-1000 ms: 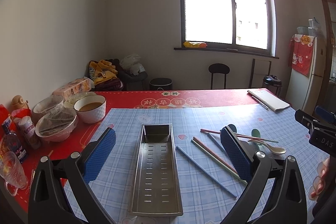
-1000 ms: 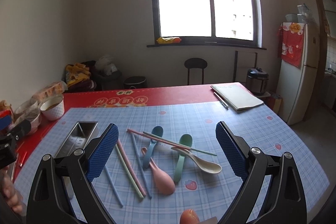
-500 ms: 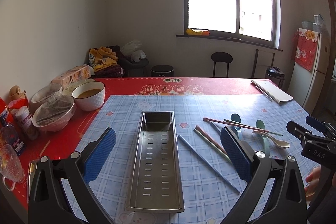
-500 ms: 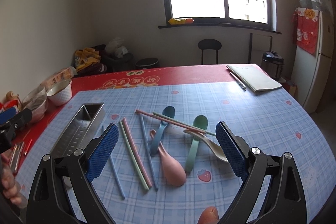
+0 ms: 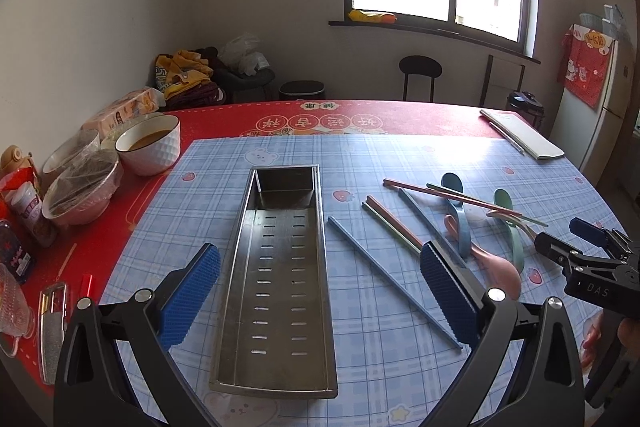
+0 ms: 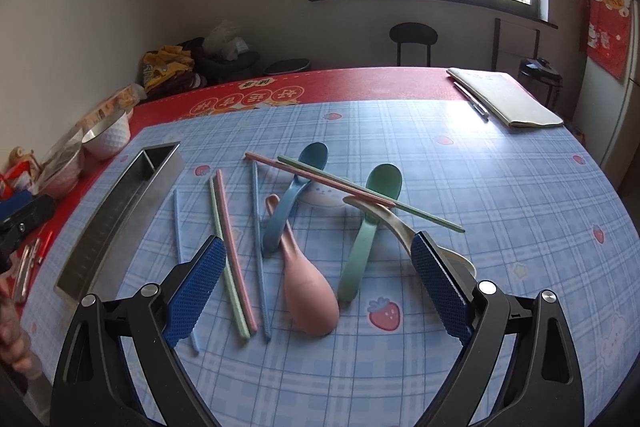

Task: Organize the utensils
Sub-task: 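Lower the right tool toward the green spoon among the utensils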

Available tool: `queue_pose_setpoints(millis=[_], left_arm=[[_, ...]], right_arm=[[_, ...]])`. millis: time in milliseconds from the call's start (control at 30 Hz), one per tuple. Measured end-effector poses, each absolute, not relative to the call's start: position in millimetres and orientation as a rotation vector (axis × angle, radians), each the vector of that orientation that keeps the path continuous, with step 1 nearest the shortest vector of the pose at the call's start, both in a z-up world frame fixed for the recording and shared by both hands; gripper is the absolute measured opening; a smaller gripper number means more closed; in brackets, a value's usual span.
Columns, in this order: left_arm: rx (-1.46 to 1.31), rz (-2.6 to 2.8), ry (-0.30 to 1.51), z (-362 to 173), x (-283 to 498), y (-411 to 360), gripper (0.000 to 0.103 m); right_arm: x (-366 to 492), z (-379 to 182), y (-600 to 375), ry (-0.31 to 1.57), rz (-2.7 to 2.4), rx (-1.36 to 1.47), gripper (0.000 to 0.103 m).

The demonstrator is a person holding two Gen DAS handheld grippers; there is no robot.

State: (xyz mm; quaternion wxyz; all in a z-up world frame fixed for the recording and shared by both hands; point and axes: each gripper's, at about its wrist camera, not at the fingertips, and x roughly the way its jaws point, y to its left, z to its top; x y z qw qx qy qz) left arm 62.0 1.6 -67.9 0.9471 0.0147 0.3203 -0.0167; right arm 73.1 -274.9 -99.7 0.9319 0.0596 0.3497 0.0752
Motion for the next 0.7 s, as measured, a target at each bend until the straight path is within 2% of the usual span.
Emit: queue_pose_setpoints(millis=[200,300,367,400,433,467,567,600,700], left_arm=[[-0.010,-0.035,0.668,-80.3,70.0,-2.3,0.098],[0.014,-0.049,0.687,-84.0,74.3,-14.8,0.094],[0.018,-0.072,0.716,-88.3,79.4,-25.1,0.076],[0.005,-0.099,0.741,-91.8,83.0,-29.9,0.071],[-0.012,-0.125,0.767,-96.1,86.5,-34.8,0.063],[-0.027,-0.139,0.794,-100.9,90.3,-39.4,0.054],[-0.031,-0.167,0.861,-118.7,102.2,-54.6,0.042],[-0.026,-0.167,0.880,-124.1,107.4,-58.5,0.040],[-0.041,-0.161,0.935,-137.5,123.8,-63.6,0.025]], right_arm=[[98.0,-107.2,-278.9,0.705,0.178,0.075,0.090],[114.9,-110.4,-274.8,0.700,0.219,0.090,0.090],[124.3,-109.2,-271.3,0.681,0.234,0.087,0.090],[128.9,-107.5,-270.4,0.666,0.242,0.087,0.089],[132.8,-105.7,-269.7,0.654,0.249,0.088,0.084],[136.8,-105.2,-269.7,0.651,0.252,0.087,0.069],[143.8,-106.6,-279.4,0.634,0.276,0.122,0.066],[144.1,-108.2,-284.1,0.630,0.292,0.143,0.062],[144.8,-115.6,-297.1,0.643,0.319,0.206,0.056]])
